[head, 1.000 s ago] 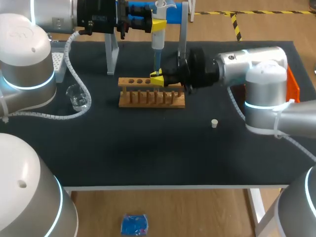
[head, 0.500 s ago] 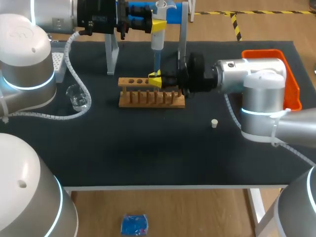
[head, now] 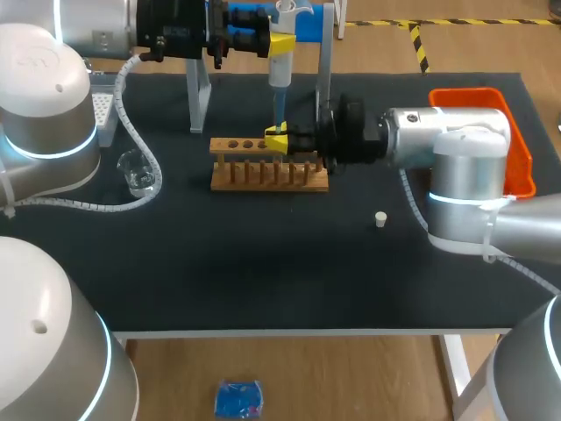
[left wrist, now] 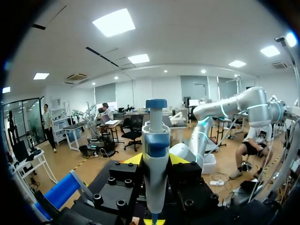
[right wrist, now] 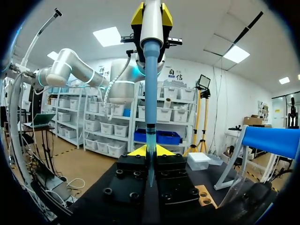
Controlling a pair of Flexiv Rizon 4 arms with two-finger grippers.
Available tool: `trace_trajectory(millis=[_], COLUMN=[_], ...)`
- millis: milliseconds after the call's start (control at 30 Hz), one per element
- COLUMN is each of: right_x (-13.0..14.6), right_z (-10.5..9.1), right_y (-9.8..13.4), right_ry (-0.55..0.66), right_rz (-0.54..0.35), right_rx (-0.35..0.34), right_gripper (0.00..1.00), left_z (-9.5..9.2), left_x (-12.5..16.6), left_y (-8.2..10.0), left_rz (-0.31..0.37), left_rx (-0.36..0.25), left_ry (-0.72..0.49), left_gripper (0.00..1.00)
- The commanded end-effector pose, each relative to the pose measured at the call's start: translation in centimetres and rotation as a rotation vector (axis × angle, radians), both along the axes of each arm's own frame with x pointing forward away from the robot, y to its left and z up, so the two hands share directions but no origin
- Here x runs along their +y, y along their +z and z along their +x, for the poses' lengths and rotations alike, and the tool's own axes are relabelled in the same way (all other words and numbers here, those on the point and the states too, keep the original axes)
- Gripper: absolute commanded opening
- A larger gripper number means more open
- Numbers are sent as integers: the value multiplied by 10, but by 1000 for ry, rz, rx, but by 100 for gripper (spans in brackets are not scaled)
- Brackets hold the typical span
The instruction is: Invert the test tube, pick up the pipette, mount the tip to pipette, aspirate from beaker and dispense into the tube, eject the tip, return the pipette, and cap with the stopper.
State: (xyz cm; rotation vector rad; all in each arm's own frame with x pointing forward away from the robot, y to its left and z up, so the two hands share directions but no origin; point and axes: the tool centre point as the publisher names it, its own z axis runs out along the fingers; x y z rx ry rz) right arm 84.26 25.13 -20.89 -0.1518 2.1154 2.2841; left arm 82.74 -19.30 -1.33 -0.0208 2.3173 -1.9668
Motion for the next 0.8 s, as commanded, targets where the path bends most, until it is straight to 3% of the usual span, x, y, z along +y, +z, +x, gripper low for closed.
trace_trajectory(millis=[33,800], right_x=[-1,-2], right_z=[-1,4], right_y=[9,29], right_ry=[-3,-1], right_rz=[-3,4], right_rx=[-2,-33], right_gripper=[0,0], left_z=[-1,-1], left_x=[0,0], left_y=[-4,-4], left_rz=[-1,-1], left_rx=[0,0], left_ry=[2,2], left_gripper=[0,0])
